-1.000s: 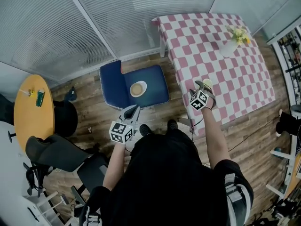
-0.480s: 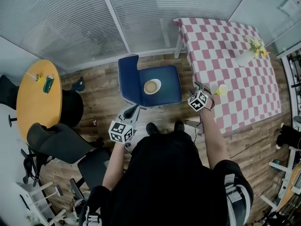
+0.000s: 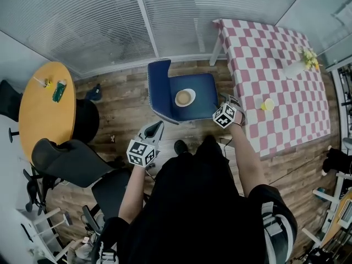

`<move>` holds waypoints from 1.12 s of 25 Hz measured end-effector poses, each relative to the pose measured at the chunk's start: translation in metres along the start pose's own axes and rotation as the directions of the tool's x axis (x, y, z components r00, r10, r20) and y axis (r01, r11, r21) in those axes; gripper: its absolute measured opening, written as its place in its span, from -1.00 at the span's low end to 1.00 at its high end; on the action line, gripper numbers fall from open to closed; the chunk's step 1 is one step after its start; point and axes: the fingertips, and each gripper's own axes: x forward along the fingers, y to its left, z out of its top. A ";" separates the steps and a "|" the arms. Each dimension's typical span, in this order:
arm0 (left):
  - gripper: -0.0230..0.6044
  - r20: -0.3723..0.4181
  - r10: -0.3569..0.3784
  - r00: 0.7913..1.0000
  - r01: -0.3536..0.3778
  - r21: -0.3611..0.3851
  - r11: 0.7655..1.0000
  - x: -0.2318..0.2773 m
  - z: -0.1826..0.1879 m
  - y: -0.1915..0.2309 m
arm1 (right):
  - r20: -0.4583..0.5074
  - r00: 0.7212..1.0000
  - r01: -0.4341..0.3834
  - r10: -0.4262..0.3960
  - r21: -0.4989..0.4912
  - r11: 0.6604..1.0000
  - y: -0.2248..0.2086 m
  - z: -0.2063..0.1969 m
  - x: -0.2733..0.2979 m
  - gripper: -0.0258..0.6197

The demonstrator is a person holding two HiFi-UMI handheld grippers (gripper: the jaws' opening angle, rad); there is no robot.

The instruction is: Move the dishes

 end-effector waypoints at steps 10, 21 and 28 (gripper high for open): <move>-0.86 0.004 0.027 1.000 -0.027 -0.035 0.999 0.000 -0.003 0.019 | -0.022 0.992 -0.125 0.124 -0.110 0.986 0.047 0.019 0.032 -0.17; -0.86 -0.077 0.068 0.995 -0.073 -0.067 0.995 0.033 -0.011 0.049 | -0.022 0.970 -0.241 0.241 -0.158 0.958 0.063 0.035 0.099 -0.18; -0.86 -0.110 0.112 0.988 -0.123 -0.102 0.987 0.059 -0.020 0.073 | -0.028 0.952 -0.306 0.305 -0.117 0.945 0.074 0.036 0.154 -0.22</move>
